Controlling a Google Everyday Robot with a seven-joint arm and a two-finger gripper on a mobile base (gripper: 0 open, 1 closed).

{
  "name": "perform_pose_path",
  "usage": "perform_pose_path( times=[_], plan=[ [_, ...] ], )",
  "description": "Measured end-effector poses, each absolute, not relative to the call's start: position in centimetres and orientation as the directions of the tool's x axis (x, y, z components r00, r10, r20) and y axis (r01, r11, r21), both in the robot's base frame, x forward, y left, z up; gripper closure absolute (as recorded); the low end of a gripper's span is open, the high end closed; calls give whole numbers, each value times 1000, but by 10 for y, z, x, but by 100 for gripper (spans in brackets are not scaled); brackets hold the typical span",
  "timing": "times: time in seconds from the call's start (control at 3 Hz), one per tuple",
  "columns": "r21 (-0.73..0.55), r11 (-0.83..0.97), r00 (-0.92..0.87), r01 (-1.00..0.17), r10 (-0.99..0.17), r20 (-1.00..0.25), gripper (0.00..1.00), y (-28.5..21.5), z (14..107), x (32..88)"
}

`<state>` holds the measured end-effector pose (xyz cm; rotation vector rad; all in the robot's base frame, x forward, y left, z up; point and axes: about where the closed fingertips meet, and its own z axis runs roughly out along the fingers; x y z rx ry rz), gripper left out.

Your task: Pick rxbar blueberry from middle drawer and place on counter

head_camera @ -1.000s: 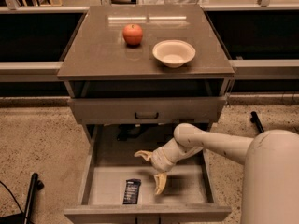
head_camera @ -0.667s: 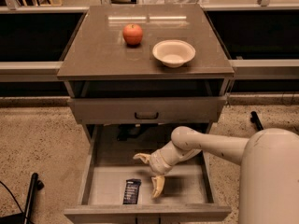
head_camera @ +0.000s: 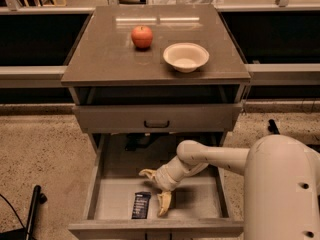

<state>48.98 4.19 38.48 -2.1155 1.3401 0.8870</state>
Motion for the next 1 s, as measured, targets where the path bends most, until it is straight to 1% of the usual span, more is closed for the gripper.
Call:
perform_pose_path(
  times=[0.67, 1.0],
  plan=[
    [-18, -461, 311, -887, -570, -761, 0, 66, 362, 477],
    [8, -498, 313, -867, -558, -769, 9, 77, 351, 469]
  ],
)
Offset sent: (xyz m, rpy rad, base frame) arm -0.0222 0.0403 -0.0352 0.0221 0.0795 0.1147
